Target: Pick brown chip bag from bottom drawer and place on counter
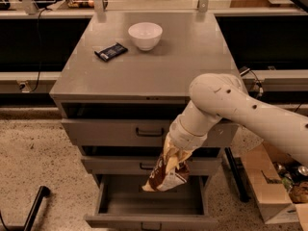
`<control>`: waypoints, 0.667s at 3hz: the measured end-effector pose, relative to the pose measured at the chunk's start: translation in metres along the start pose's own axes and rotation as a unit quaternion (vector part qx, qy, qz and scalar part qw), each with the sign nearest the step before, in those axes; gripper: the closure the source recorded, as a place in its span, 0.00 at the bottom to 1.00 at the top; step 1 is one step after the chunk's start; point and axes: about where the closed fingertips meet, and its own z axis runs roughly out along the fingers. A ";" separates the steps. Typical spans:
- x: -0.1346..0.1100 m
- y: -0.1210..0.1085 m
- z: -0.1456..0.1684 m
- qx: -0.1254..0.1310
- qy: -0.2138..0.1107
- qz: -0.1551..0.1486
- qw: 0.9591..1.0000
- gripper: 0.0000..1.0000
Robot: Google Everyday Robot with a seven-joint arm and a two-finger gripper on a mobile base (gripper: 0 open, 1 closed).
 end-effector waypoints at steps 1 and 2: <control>-0.001 -0.003 -0.004 -0.003 -0.001 -0.010 1.000 1.00; -0.019 -0.018 -0.058 0.010 0.030 -0.048 0.998 1.00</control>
Offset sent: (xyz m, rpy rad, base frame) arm -0.0317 -0.0269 0.1695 0.0479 -0.2746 0.1274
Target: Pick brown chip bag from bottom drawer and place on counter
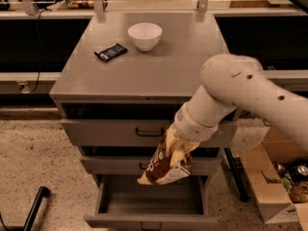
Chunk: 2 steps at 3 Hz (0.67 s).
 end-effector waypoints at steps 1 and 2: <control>-0.024 -0.022 -0.087 0.008 0.039 -0.055 0.998 1.00; -0.039 -0.046 -0.166 0.000 0.069 -0.112 0.991 1.00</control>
Offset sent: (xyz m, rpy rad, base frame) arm -0.0498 -0.0346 0.2853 -0.0159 -0.3438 0.2565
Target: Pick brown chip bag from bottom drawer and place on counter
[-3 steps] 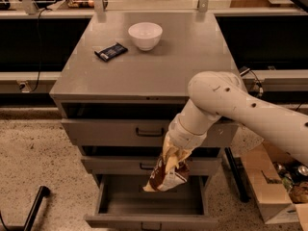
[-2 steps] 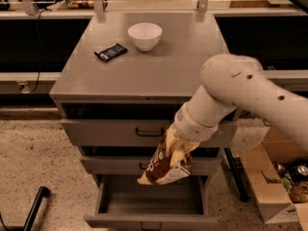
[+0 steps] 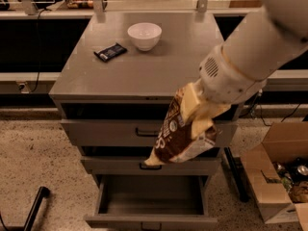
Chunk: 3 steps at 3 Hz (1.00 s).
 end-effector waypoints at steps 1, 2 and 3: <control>0.020 -0.008 -0.058 -0.023 0.019 -0.024 0.999 1.00; 0.075 -0.014 -0.089 -0.030 0.055 -0.036 0.997 1.00; 0.134 -0.029 -0.111 0.009 0.103 -0.053 0.993 1.00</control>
Offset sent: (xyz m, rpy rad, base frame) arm 0.1222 -0.0039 0.1798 -0.0501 -0.1871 0.0739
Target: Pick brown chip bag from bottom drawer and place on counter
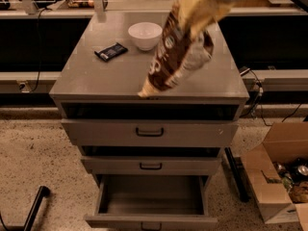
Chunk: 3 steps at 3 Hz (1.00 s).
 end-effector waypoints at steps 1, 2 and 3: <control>0.047 0.002 -0.008 0.042 0.059 -0.002 0.997 1.00; 0.080 0.026 -0.004 0.081 0.112 0.021 0.990 1.00; 0.090 0.074 0.018 0.117 0.141 0.075 0.980 0.82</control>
Offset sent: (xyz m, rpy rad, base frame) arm 0.1236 -0.0496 0.0281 0.3791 -0.2315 -0.1315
